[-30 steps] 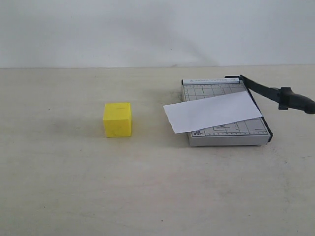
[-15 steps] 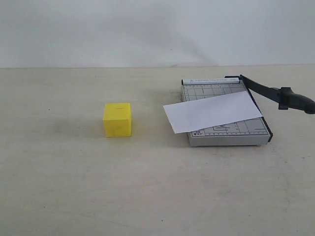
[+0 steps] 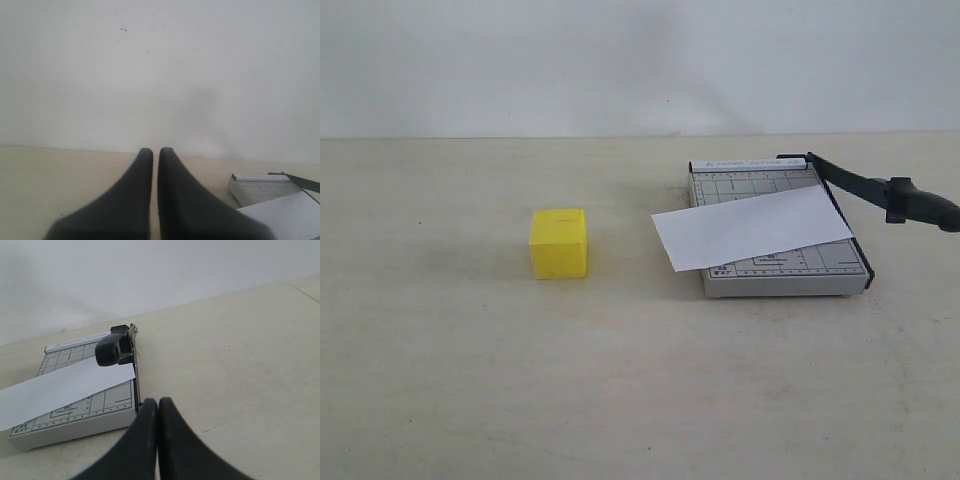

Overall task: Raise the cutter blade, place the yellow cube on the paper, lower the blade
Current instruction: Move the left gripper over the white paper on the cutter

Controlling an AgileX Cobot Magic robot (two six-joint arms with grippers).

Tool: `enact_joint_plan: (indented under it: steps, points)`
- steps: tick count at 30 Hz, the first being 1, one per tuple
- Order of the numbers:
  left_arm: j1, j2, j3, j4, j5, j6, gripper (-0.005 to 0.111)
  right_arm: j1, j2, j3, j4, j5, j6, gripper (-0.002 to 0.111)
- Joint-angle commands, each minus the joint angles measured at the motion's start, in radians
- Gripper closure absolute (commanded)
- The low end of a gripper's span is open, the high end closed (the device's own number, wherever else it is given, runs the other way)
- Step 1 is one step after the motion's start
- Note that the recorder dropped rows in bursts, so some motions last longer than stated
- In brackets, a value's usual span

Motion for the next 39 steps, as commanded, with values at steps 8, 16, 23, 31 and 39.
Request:
enact_joint_plan:
  steps: [8, 16, 23, 31, 39]
  points:
    - [-0.104, 0.681, -0.510, 0.697, -0.192, -0.428, 0.102, 0.000, -0.043, 0.006, -0.001, -0.011, -0.002, 0.108]
    - [-0.315, 1.061, -0.702, 0.718, -0.168, -0.359, 0.102, 0.000, -0.048, 0.006, -0.063, -0.003, -0.002, 0.108]
    - [-0.434, 1.282, -0.863, 0.702, -0.144, -0.344, 0.102, 0.000, -0.048, 0.026, -0.369, -0.002, -0.002, 0.108]
    - [-0.514, 1.418, -1.002, 0.702, -0.069, -0.231, 0.102, 0.000, -0.048, 0.026, -0.368, -0.007, -0.002, 0.108]
    - [-0.521, 1.538, -1.150, 0.680, 0.017, -0.231, 0.102, 0.000, -0.048, 0.026, -0.368, -0.002, -0.002, 0.108]
